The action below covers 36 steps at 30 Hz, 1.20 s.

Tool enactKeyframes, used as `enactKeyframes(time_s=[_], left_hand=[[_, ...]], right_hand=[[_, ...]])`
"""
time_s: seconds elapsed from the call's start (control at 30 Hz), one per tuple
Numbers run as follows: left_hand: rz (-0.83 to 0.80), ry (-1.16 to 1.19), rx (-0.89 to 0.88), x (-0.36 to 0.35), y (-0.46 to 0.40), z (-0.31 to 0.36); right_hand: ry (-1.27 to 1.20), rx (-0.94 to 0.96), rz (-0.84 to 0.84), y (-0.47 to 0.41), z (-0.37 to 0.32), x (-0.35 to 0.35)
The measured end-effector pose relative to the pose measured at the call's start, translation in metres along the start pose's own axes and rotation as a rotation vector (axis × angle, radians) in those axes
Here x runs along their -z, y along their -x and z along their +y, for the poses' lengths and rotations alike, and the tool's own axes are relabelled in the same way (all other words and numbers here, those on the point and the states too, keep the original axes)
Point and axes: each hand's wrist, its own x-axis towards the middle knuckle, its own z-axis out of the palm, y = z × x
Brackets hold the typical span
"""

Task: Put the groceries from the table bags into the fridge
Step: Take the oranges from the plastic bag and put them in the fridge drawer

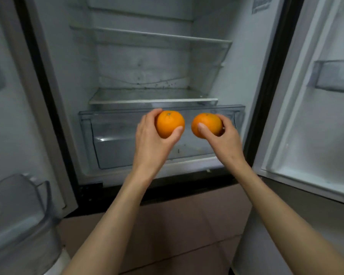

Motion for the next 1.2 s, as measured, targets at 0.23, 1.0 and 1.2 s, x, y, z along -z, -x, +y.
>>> enactKeyframes(time_s=[0.23, 1.0, 1.2], left_hand=[[0.001, -0.277, 0.081, -0.033, -0.113, 0.001], [-0.033, -0.873, 0.034, -0.064, -0.126, -0.028], [-0.051, -0.851, -0.255, -0.042, -0.095, -0.038]], right_hand=[[0.084, 0.163, -0.157, -0.124, -0.022, -0.016], [0.650, 0.319, -0.459, -0.174, 0.024, -0.045], [0.361, 0.550, -0.295, -0.147, 0.031, -0.040]])
